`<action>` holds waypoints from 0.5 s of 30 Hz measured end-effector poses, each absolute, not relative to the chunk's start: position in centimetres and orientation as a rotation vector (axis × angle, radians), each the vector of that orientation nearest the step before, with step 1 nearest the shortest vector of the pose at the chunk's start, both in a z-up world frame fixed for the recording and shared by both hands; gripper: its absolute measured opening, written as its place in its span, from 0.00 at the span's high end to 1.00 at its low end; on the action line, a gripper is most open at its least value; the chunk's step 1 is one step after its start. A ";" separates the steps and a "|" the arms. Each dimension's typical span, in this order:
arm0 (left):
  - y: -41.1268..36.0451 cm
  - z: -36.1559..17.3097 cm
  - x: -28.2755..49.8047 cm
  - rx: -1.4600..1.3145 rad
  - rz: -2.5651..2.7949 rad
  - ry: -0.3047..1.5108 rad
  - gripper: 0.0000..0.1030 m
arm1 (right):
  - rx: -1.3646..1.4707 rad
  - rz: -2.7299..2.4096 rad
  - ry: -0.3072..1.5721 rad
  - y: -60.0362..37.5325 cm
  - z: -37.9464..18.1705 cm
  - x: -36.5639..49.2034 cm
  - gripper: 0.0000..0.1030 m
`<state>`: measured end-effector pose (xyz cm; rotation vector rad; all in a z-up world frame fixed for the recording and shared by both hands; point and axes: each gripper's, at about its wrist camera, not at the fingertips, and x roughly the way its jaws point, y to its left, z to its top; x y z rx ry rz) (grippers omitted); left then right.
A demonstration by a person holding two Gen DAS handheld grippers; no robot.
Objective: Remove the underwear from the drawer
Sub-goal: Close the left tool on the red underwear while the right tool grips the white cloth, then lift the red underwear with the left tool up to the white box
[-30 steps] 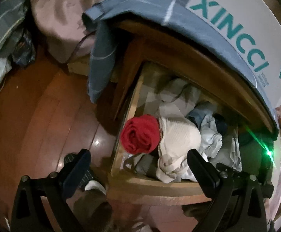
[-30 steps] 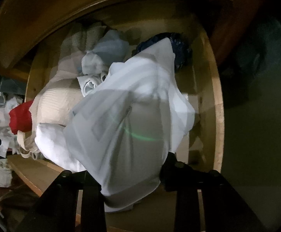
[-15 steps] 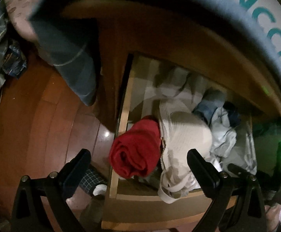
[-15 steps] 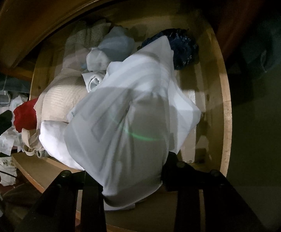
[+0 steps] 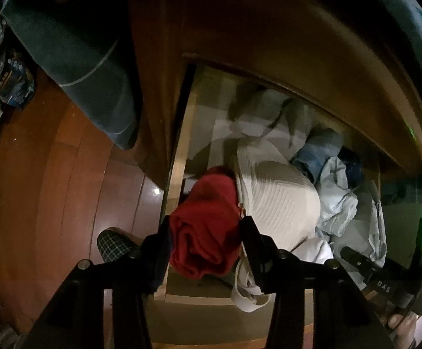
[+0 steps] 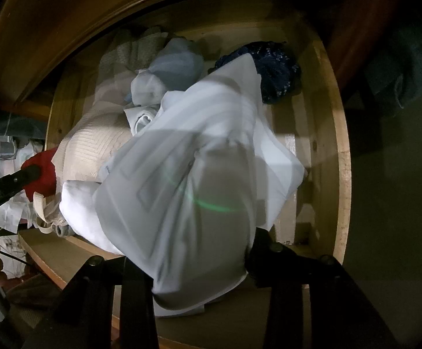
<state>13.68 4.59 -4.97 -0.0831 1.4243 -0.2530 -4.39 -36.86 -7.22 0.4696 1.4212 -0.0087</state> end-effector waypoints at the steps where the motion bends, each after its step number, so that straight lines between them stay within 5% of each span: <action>1: 4.5 -5.1 13.7 -0.084 -0.248 1.422 0.53 | 0.466 -0.008 1.421 -36.8 -7.3 -4.3 0.64; 10: 3.0 -6.4 13.3 -0.046 -0.268 1.439 0.49 | 0.455 -0.008 1.420 -36.6 -7.3 -4.2 0.63; 15: 3.5 -6.1 13.2 -0.086 -0.263 1.431 0.69 | 0.445 -0.007 1.418 -36.4 -7.3 -4.2 0.63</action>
